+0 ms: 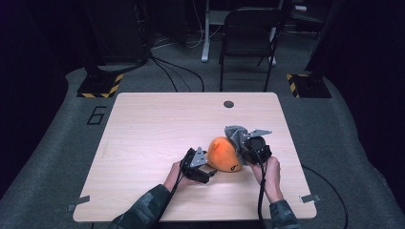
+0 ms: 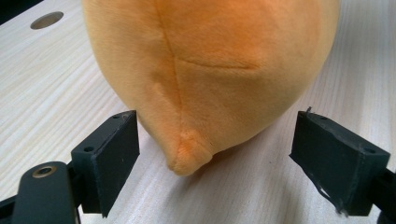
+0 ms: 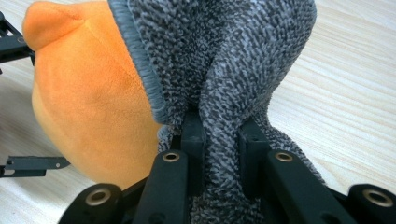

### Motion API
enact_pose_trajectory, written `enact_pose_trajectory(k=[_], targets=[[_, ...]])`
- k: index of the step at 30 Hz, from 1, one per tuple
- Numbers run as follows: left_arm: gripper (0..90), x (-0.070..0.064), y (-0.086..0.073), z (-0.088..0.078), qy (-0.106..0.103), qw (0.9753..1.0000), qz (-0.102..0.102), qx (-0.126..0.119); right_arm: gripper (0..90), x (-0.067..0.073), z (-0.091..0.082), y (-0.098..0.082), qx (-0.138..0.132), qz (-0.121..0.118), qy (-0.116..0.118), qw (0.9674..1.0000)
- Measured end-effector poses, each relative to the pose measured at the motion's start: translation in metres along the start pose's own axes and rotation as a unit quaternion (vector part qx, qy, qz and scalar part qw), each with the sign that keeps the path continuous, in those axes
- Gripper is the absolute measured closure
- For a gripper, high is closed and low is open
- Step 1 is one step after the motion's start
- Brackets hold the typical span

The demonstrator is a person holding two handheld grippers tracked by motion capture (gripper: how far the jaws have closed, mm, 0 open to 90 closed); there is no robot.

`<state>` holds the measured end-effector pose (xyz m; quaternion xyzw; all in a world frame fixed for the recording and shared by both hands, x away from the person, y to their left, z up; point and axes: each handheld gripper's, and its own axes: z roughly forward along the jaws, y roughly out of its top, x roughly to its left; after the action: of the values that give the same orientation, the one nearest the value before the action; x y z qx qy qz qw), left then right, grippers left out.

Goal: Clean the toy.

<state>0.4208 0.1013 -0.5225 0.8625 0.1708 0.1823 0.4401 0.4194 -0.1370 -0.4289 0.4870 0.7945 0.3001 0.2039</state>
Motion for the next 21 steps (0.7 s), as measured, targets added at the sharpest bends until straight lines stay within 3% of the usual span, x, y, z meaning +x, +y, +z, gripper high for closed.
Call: enact_pose_trajectory(k=[4, 9, 12, 15, 17, 21], targets=[[16.7, -0.002, 0.0, 0.0, 0.002, 1.0, 0.005, -0.007, 76.9, 0.0, 0.0, 0.0, 0.0, 0.0, 0.0, 1.0], [38.8, -0.001, -0.002, -0.002, 0.01, 0.9996, 0.005, -0.028, 76.9, 0.0, 0.0, 0.0, 0.0, 0.001, -0.001, 1.0], [54.5, -0.003, -0.002, -0.001, 0.017, 0.9994, 0.009, -0.028, 76.9, 0.0, 0.0, 0.0, 0.0, 0.001, -0.001, 1.0], [64.1, -0.004, -0.002, -0.001, 0.022, 0.9993, 0.015, -0.027, 76.8, -0.001, -0.001, 0.0, -0.006, 0.004, 0.004, 1.0], [68.0, -0.004, -0.002, -0.001, 0.025, 0.9992, 0.02, -0.025, 76.7, -0.006, -0.006, 0.0, -0.021, 0.007, 0.007, 0.9997], [71.4, -0.005, -0.003, -0.002, 0.027, 0.999, 0.023, -0.028, 76.6, -0.025, -0.02, -0.002, -0.051, 0.036, -0.001, 0.9981]])
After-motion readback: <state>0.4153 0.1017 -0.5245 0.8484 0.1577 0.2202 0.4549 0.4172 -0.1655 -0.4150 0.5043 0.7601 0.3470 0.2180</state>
